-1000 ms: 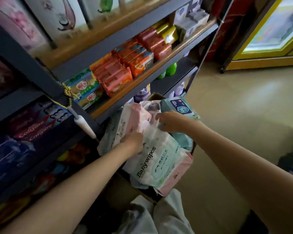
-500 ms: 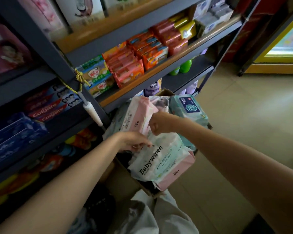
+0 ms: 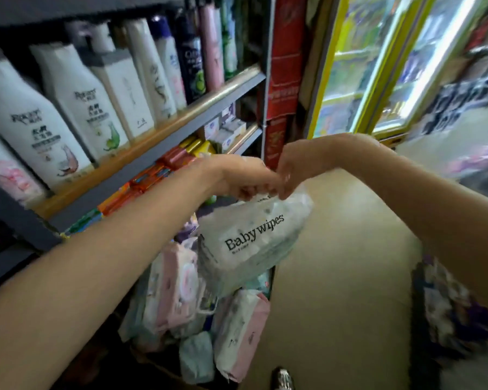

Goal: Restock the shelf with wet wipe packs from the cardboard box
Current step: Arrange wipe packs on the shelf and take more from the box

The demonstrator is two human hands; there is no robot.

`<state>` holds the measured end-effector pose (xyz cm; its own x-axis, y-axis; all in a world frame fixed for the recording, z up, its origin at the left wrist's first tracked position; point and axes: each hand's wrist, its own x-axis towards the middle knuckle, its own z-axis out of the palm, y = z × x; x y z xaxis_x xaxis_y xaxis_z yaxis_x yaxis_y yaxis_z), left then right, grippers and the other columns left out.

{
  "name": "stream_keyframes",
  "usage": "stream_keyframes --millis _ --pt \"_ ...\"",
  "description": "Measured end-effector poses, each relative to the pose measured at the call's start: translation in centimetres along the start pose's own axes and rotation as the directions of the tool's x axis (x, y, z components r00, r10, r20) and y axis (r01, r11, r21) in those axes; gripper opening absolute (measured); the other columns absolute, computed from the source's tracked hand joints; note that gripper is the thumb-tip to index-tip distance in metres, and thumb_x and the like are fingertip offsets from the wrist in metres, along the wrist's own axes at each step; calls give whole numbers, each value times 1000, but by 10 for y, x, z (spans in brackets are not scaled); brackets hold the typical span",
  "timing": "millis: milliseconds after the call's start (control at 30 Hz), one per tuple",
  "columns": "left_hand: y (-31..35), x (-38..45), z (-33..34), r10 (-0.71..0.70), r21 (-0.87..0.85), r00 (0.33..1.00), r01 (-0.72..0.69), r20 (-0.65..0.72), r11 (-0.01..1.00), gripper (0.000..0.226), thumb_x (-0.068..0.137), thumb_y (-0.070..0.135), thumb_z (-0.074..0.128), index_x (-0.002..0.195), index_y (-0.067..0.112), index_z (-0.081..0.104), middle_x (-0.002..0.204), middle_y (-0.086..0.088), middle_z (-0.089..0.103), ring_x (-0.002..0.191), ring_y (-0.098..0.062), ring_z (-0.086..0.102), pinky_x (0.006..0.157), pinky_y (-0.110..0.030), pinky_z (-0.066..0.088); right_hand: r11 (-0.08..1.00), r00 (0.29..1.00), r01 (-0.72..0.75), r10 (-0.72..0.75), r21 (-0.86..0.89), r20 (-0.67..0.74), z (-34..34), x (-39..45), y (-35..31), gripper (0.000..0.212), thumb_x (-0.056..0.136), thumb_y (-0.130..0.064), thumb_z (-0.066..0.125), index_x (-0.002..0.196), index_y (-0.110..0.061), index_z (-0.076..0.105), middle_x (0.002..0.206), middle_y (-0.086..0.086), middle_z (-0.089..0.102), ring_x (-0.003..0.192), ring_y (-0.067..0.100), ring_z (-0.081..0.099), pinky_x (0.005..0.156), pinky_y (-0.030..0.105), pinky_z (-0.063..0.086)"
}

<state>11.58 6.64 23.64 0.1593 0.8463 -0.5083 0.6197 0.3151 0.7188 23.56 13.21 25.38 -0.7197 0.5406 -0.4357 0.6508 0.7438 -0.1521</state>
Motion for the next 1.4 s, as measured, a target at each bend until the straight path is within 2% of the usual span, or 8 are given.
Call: stream_keyframes --millis 100,167,400,533,700,833,1100,1400 --pt "74 14 3 152 120 988 -147 -31 982 34 82 20 61 52 20 44 44 7 28 44 -11 21 42 -20 18 984 950 -169 148 -54 -276 -20 -55 38 32 81 -40 66 85 -10 71 65 4 59 74 25 54 48 10 35" --pt "124 28 10 227 184 972 -212 -66 960 38 84 30 62 53 18 44 48 4 26 47 -12 19 46 -23 17 964 861 -265 235 -4 -451 -27 -90 67 29 85 -41 61 71 -16 64 70 8 57 75 24 49 61 25 42" --pt "323 85 85 597 554 795 -451 -106 699 45 77 49 63 94 7 65 93 -10 54 81 -23 51 67 -28 39 795 340 -536 512 285 -789 -53 -224 208 25 88 -33 56 98 -15 72 101 10 69 96 27 62 80 32 44" --pt "421 108 139 877 782 362 -424 -315 456 44 85 36 56 121 11 47 121 -13 51 113 -30 50 94 -40 36 694 52 -596 536 405 -842 -92 -318 283 25 86 -30 62 93 -9 73 96 11 71 90 23 63 84 31 49" --pt "501 149 216 935 890 -201 -416 -292 189 52 78 33 48 127 14 42 125 -16 52 116 -33 50 100 -44 32 513 -169 -761 434 397 -885 -120 -436 335 22 85 -26 64 98 -9 71 96 6 70 91 21 64 83 26 48" --pt "580 155 271 995 769 -50 -638 -85 34 71 91 44 42 149 25 5 157 -12 0 145 -31 -3 115 -49 3 323 -366 -809 378 492 -850 -128 -524 374 22 82 -21 68 96 -5 72 98 14 71 92 29 66 86 34 52" --pt "709 233 350 960 563 -206 -778 188 -278 76 84 51 51 146 23 16 153 -6 22 144 -33 -3 114 -51 6 -89 -488 -866 366 492 -792 -135 -591 480 23 84 -16 66 102 -2 70 100 19 69 94 35 64 89 43 51" --pt "866 351 399 873 268 -387 -844 296 -465 73 81 48 60 141 21 26 147 -3 31 139 -28 11 109 -50 22 -242 -763 -638 326 731 -558 -139 -643 627 18 83 -5 62 96 1 72 98 20 70 95 32 65 78 27 48"
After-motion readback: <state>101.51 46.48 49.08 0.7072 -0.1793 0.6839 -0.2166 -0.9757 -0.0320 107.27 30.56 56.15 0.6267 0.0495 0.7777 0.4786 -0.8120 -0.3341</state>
